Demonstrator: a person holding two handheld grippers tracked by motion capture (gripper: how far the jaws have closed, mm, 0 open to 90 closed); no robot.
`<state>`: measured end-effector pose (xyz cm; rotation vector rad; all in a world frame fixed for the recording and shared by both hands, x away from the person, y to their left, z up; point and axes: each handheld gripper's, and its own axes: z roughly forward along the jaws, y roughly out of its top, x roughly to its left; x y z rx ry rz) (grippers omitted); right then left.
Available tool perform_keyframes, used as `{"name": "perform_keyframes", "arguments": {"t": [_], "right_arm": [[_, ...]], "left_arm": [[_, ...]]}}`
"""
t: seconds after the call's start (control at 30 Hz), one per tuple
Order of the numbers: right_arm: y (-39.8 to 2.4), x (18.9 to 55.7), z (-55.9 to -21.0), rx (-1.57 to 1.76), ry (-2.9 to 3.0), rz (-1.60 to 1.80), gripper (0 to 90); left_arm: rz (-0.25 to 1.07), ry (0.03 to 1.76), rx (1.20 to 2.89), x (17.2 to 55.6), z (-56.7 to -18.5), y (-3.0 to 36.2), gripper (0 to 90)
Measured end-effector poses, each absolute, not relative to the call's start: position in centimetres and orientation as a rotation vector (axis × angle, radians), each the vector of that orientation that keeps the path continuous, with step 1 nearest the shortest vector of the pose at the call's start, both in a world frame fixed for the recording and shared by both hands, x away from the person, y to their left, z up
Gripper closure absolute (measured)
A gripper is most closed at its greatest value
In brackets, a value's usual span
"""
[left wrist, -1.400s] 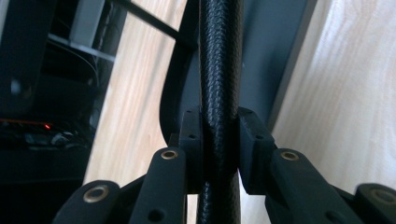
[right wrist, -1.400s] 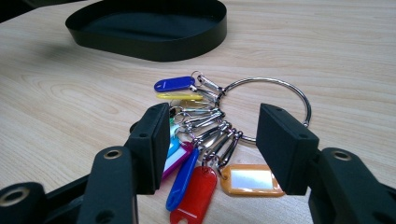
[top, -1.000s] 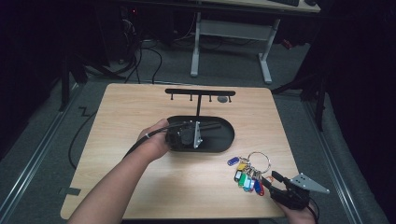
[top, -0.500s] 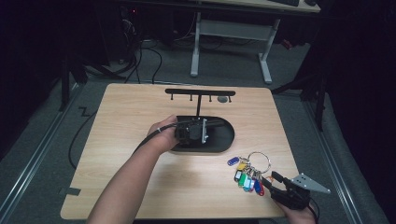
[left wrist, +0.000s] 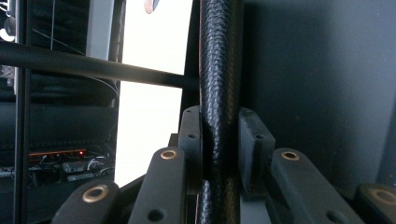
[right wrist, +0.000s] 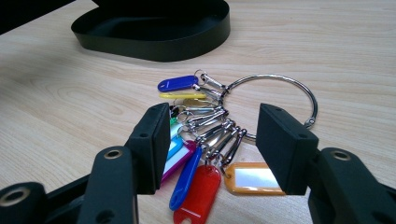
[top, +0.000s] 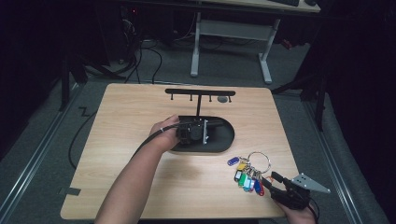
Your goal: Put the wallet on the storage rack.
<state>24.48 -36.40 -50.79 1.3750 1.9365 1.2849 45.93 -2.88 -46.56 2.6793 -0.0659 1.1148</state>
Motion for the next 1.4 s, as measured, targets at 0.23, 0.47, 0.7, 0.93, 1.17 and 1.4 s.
{"name": "perform_keyframes", "arguments": {"t": [0.23,0.47,0.7,0.93,1.17,1.4], "right_arm": [[-36.3,24.5,-50.8,1.373,1.94,1.281,45.4],[-36.2,24.4,-50.8,1.374,1.943,1.279,45.4],[-36.2,24.4,-50.9,1.374,1.945,1.279,45.3],[-36.2,24.5,-50.9,1.377,1.948,1.281,45.3],[-36.2,24.5,-50.9,1.384,1.944,1.286,45.2],[-36.2,24.5,-50.9,1.383,1.944,1.284,45.3]], "left_arm": [[1.077,-0.067,2.713,46.0,-47.5,-2.4,73.5],[1.033,-0.081,2.749,45.6,-48.2,-2.7,70.2],[0.971,-0.033,2.78,45.7,-48.8,-3.0,64.9],[0.911,0.015,2.8,45.8,-48.7,-3.1,57.1],[0.873,0.033,2.78,44.9,-47.5,-3.0,53.1],[0.876,0.092,2.712,44.3,-46.1,-2.5,55.7]]}}
